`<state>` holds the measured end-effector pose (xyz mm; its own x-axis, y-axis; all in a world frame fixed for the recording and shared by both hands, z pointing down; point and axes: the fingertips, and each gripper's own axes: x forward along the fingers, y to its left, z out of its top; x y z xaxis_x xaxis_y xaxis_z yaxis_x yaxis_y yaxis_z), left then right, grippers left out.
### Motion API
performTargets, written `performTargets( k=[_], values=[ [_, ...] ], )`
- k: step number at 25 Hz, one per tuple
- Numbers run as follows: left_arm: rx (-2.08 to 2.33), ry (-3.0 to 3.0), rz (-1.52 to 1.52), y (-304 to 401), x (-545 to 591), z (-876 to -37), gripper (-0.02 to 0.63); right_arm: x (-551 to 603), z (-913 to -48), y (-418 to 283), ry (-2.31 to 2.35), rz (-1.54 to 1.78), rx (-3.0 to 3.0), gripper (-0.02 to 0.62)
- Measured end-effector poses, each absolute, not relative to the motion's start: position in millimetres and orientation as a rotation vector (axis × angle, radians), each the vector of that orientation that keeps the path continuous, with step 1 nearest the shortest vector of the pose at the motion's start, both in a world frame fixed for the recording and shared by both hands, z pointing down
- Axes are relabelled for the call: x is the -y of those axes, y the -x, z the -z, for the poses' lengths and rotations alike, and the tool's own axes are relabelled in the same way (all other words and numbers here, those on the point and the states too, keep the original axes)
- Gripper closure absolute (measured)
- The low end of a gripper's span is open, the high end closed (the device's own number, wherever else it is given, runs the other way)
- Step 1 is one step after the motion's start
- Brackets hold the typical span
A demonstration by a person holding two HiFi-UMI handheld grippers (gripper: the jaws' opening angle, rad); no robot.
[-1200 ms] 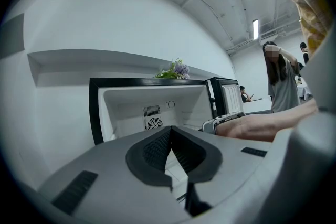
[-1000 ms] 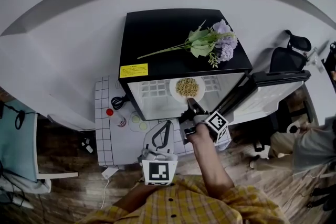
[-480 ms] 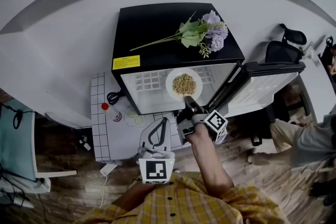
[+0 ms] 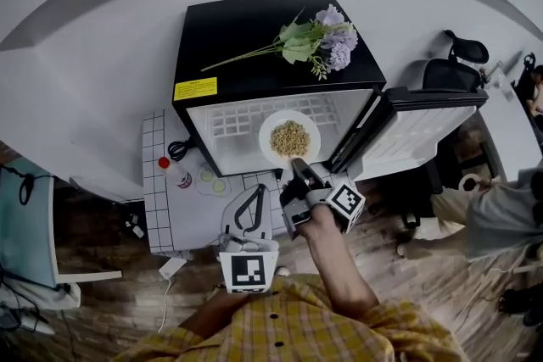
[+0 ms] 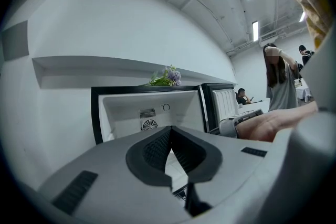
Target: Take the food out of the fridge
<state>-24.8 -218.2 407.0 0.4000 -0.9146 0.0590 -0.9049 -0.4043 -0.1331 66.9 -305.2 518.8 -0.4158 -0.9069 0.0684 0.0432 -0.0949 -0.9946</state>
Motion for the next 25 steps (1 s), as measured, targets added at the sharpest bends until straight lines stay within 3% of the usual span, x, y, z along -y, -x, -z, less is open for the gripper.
performTargets(
  k=[25],
  values=[
    [-1.715,2.552,0.163,15,196,-406,0.598,238,-494,-78,0.902,1.623,-1.504,0.580]
  ],
)
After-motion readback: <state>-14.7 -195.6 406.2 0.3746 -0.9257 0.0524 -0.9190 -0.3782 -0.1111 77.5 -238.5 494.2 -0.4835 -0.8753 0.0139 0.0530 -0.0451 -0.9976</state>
